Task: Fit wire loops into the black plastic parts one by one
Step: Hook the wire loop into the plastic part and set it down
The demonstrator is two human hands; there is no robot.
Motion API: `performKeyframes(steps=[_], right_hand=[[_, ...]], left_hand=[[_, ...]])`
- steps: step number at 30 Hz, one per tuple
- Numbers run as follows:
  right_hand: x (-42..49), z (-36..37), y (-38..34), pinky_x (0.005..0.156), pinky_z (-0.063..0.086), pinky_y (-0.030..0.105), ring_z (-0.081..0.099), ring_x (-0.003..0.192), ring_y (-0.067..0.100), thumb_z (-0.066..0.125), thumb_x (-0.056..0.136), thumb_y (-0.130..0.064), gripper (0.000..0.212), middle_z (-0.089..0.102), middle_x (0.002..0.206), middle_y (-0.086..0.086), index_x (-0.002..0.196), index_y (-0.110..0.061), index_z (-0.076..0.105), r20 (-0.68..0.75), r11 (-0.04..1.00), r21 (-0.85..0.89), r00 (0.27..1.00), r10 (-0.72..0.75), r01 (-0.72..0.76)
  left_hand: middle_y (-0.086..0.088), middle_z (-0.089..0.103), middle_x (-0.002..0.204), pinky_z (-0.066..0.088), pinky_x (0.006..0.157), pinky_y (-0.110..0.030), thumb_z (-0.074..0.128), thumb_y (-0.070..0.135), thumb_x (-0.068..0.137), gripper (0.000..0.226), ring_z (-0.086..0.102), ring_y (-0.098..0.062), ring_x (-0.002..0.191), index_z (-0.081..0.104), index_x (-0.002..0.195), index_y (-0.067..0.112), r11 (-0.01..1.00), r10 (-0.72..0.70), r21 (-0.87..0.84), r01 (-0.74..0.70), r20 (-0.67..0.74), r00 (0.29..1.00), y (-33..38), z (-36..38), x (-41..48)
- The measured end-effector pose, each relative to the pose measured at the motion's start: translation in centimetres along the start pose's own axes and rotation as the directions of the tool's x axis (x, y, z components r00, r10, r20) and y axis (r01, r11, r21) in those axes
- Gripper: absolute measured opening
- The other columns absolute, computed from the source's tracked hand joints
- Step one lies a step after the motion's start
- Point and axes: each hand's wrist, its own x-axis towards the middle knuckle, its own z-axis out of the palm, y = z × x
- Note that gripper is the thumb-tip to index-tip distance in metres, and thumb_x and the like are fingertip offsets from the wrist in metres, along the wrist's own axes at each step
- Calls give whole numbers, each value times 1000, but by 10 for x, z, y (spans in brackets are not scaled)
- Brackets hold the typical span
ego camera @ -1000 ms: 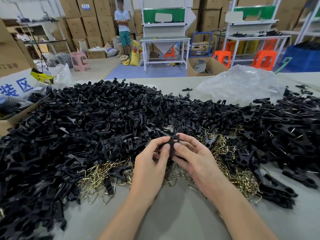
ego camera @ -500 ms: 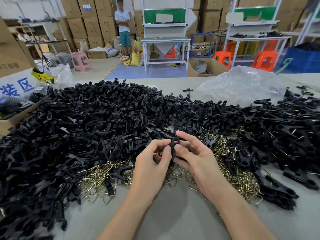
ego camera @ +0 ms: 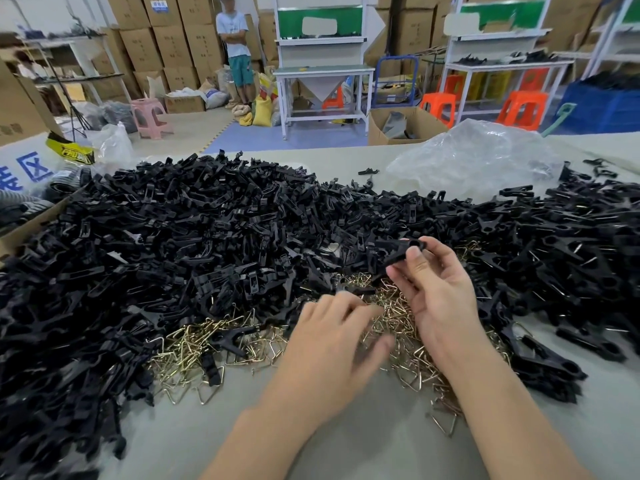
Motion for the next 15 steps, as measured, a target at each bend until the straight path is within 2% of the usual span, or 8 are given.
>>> performKeyframes(steps=[3,9,12,15], right_hand=[[0,-1,1,71,61,26,72,74,15,64,92,-3,18,68,80,-2,106,-14,61,-12,999,-31,1000,6,-7],[-1,1,2,69,60,27,71,73,16,66,89,-6,21,69,76,-5,107,-15,62,9,998,-67,1000,5,-5],[-2,1,2,69,60,28,71,74,16,68,85,-10,24,70,78,-5,108,-15,62,13,998,-58,1000,25,-24],[-4,2,1,69,61,30,71,75,18,71,78,-13,31,70,83,-1,108,-15,62,27,998,-25,997,66,-66]], left_hand=[[8,59,111,44,94,-36,37,62,95,51,55,-17,105,66,123,30,996,22,87,-32,121,992,3,8,0],[9,60,99,45,86,-36,37,48,101,34,56,-16,94,64,104,27,996,29,84,-37,99,995,-3,11,4],[11,59,97,42,83,-33,44,40,104,27,56,-13,90,65,99,24,1000,-7,-22,7,-1,1000,-6,13,2],[14,56,100,45,81,-27,44,41,104,32,55,-8,91,70,106,24,971,-117,-220,97,-80,990,-8,11,3]])
